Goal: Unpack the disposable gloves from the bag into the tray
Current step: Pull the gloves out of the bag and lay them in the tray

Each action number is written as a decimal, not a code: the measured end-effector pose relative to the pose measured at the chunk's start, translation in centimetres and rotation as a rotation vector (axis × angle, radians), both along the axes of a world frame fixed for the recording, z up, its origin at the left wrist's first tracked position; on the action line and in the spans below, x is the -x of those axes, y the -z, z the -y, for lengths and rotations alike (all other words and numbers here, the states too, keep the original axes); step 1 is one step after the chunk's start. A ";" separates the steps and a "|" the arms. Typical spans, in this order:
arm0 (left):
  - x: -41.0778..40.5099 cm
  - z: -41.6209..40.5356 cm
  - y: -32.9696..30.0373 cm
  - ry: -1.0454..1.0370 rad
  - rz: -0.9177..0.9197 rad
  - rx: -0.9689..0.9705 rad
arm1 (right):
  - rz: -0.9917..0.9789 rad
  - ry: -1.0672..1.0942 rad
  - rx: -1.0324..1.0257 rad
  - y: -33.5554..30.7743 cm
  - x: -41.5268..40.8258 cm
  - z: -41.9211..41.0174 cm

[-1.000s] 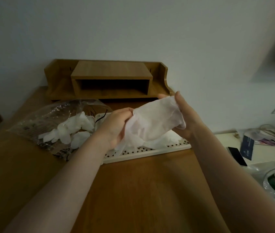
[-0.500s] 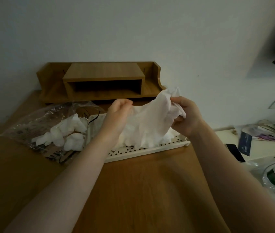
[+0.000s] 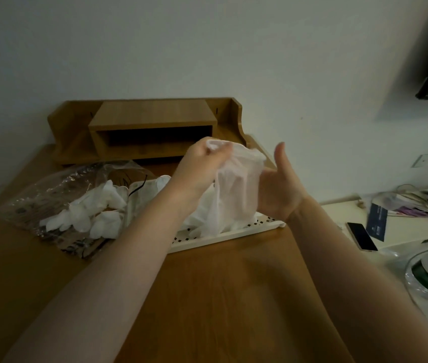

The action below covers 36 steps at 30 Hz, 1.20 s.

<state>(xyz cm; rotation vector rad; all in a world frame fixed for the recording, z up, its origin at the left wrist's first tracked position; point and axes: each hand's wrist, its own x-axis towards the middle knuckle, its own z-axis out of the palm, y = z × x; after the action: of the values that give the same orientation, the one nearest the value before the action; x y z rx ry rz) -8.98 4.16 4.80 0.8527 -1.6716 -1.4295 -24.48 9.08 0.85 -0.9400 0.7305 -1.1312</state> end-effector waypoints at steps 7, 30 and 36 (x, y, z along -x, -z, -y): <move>-2.3 0.9 2.4 0.115 -0.456 -0.575 | -0.490 0.241 0.008 -0.3 0.8 -0.2; -3.9 5.4 5.9 -0.218 0.666 0.418 | -1.161 0.236 -0.052 -1.0 4.2 5.0; -3.5 7.0 6.5 -0.254 0.836 0.506 | -1.445 0.533 0.074 -0.5 2.5 7.4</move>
<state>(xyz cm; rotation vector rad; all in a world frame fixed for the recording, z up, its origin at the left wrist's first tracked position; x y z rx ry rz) -5.46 -2.80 -1.72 1.3939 -2.2707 -0.4187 -27.01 1.66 1.38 -1.6583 2.2021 -0.7600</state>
